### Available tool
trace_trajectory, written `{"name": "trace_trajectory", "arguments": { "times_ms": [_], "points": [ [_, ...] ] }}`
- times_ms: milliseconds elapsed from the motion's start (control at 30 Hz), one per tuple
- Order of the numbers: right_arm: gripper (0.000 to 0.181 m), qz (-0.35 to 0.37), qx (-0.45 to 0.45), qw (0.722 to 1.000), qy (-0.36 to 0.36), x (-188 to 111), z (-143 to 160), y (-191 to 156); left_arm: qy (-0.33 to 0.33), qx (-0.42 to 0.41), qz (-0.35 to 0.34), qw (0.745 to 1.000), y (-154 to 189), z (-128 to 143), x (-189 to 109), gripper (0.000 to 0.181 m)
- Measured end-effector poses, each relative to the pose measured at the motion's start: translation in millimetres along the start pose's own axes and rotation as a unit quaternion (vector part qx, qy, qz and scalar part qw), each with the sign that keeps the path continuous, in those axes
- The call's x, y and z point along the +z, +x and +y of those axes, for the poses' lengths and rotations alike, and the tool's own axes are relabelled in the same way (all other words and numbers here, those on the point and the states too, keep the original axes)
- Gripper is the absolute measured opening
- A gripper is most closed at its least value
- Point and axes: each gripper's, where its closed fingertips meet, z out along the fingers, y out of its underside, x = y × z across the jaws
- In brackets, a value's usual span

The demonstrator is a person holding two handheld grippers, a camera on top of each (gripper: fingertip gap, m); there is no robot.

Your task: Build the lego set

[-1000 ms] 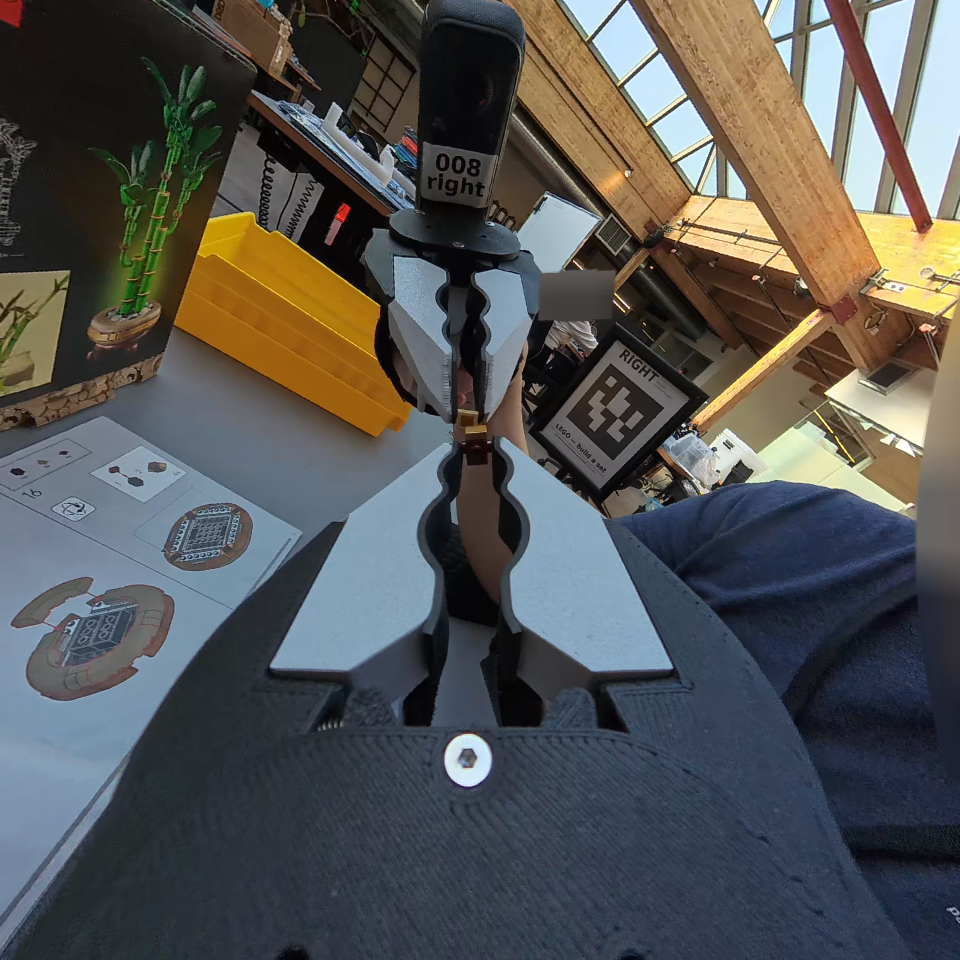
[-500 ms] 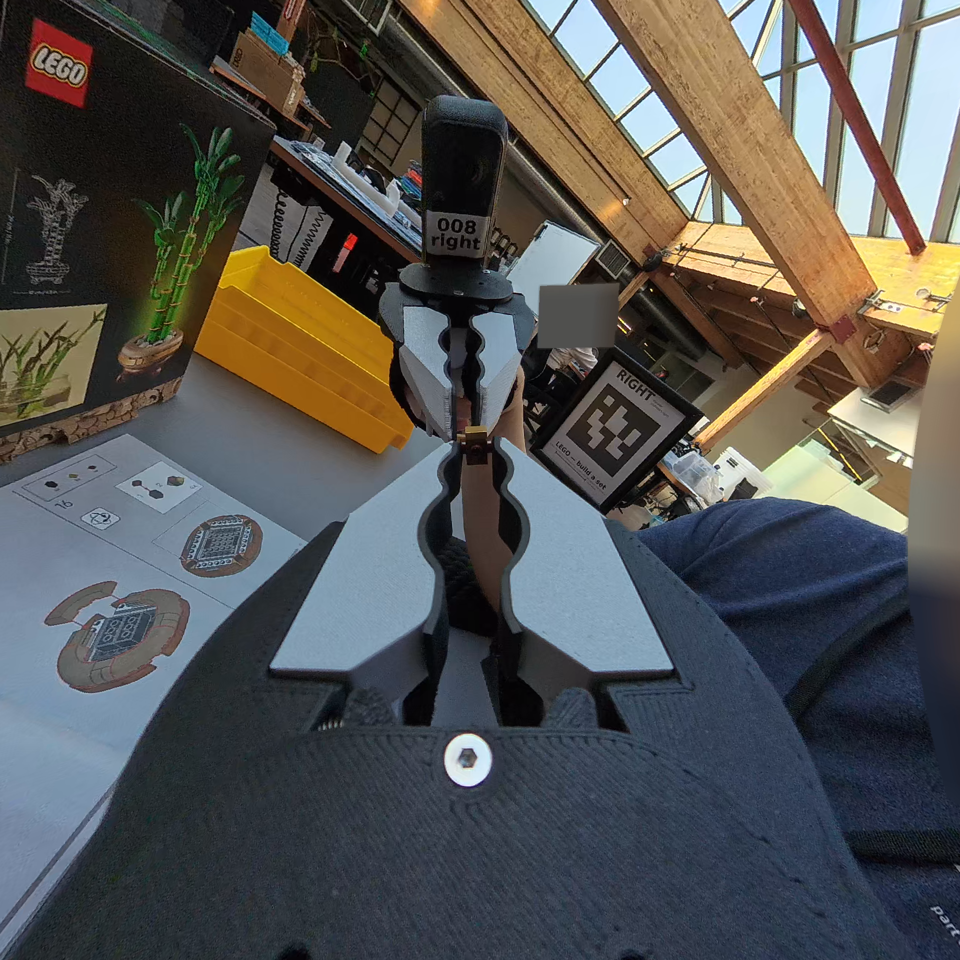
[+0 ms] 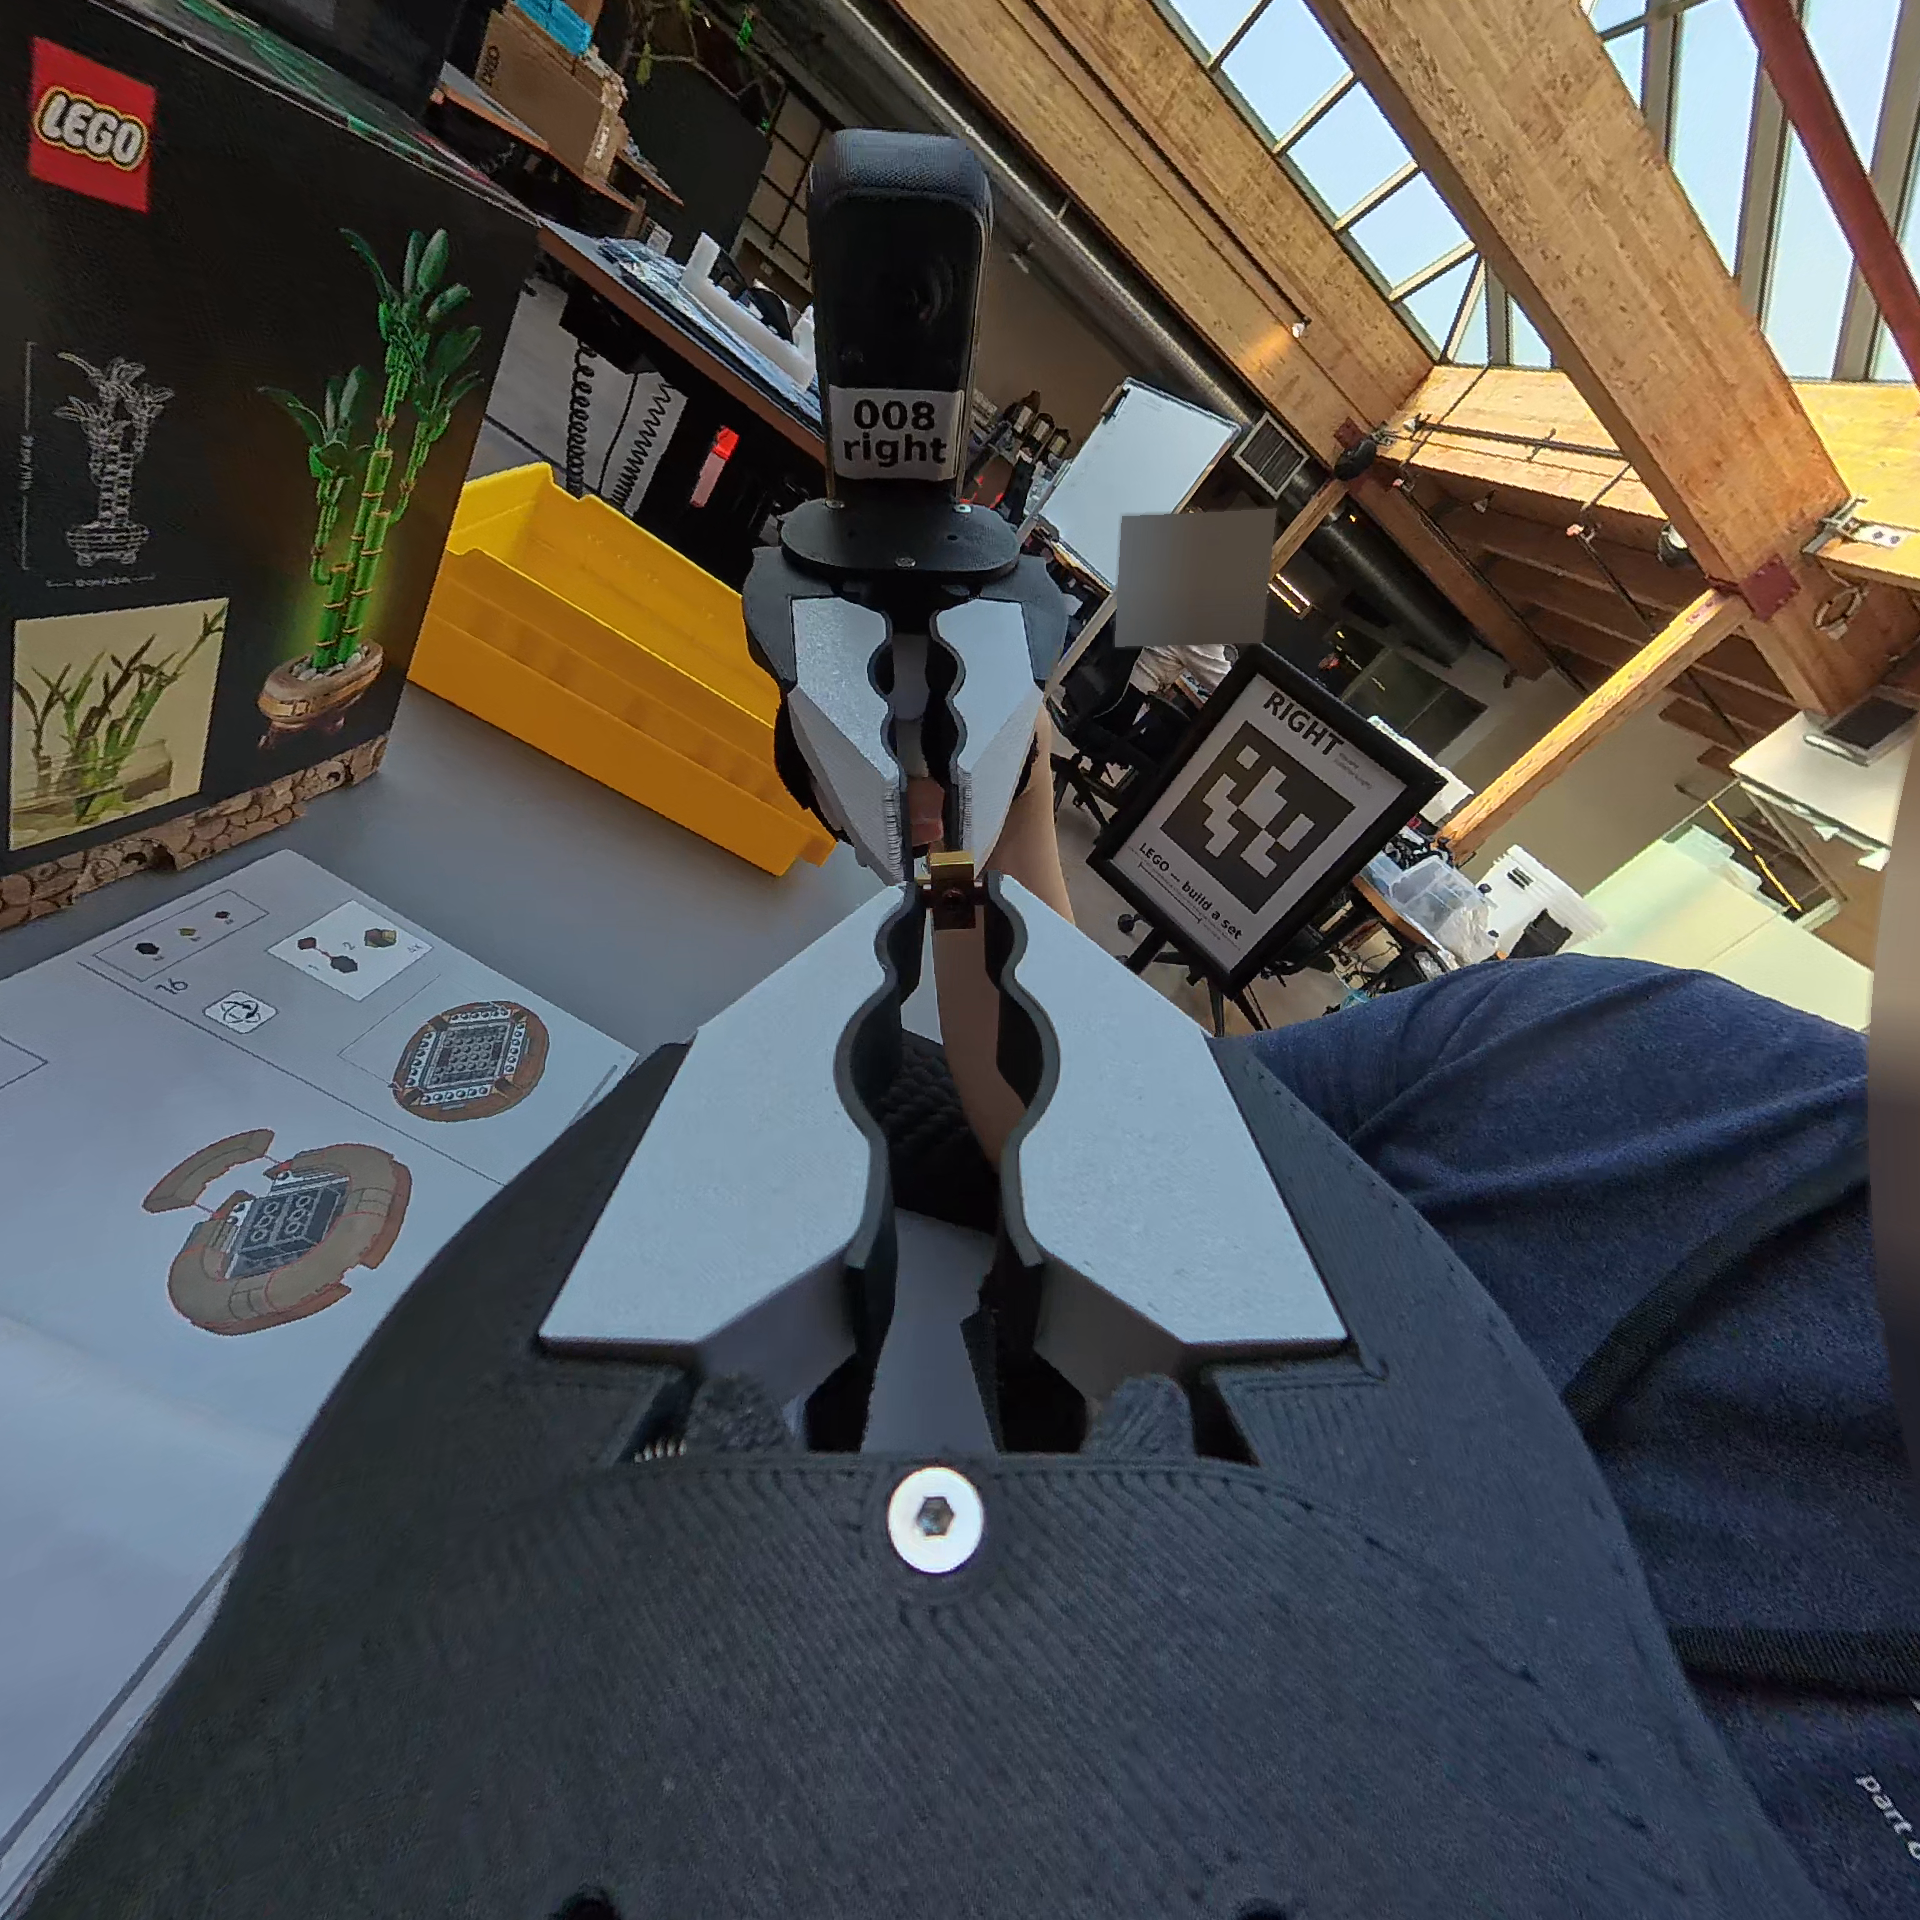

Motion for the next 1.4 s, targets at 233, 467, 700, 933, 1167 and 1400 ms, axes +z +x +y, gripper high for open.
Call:
{"name": "trace_trajectory", "arguments": {
  "times_ms": [233,467,700,933,1167,1400],
  "points": [
    [0.007,0.004,-0.005,1.000,0.000,1,-2,-2,0.010,-0.019,0.015,1.000,-3,0,3,0.009],
    [0.007,-0.006,-0.002,1.000,0.006,-5,-2,-8,0.002,-0.044,0.033,0.998,-5,6,11,0.009],
    [0.007,-0.013,0.013,1.000,-0.001,-2,1,-3,-0.010,-0.051,0.035,0.998,-5,11,15,0.009],
    [0.007,-0.009,0.016,1.000,0.000,0,0,2,-0.007,-0.062,0.032,0.998,-9,11,15,0.009],
    [0.007,-0.005,0.030,1.000,0.002,1,0,6,-0.005,-0.066,0.026,0.997,-12,11,14,0.009],
    [0.007,0.001,0.047,0.999,0.002,2,1,11,-0.007,-0.067,0.021,0.997,-15,12,13,0.009]
  ]
}}
